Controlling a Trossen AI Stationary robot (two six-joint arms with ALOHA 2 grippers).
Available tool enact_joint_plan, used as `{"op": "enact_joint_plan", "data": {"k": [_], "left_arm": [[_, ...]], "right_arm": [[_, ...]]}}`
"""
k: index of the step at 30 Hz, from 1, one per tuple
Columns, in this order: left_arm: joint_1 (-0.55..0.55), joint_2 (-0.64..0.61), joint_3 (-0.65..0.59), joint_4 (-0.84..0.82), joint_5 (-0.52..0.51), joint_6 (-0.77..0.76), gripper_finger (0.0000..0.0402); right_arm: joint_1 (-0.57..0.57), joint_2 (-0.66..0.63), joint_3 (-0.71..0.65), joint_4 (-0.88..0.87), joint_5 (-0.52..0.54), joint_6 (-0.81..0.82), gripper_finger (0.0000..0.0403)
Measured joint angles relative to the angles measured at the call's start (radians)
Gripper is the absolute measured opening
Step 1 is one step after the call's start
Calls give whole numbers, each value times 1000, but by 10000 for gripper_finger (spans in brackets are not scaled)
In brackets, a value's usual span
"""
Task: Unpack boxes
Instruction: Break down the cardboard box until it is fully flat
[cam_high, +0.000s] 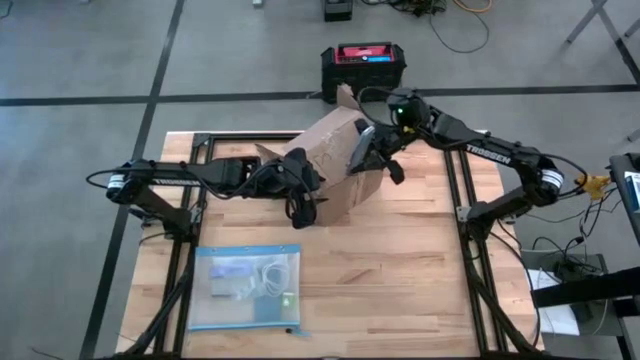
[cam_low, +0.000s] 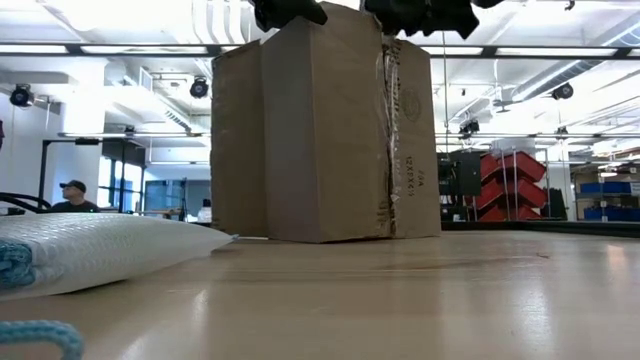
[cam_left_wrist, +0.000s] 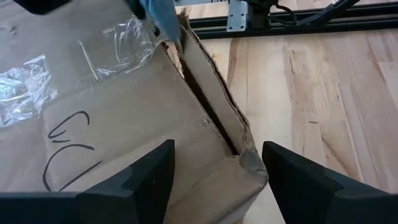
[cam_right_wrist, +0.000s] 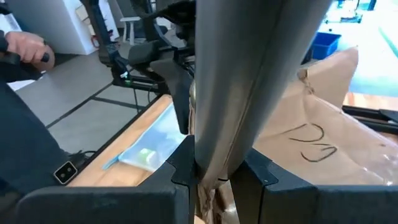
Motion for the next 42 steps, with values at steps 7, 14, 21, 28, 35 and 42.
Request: {"op": "enact_joint_plan", "data": {"k": [7,14,21,28,35,42], "left_arm": [[0,-2,1,-10,0,-5,236],[0,-2,1,-6,0,-6,231],[0,-3,2,-15,-1,-9,227],[-1,-4,2,-32,0,-19,237],[0,-4,1,-18,0,-18,229],[0,-5,0,-8,1,-17,230]], "right_arm": [[-35,-22,-3,-61,27,-29,47],[-73,-32,-3,-158,14,-92,47],[-104,-78,-3,-187,29,-90,47],[-140,-134,-3,-203,35,-92,47],[-71,-117,-3,-120,27,-88,47],[-74,-54,-3,-71,23,-58,47]]}}
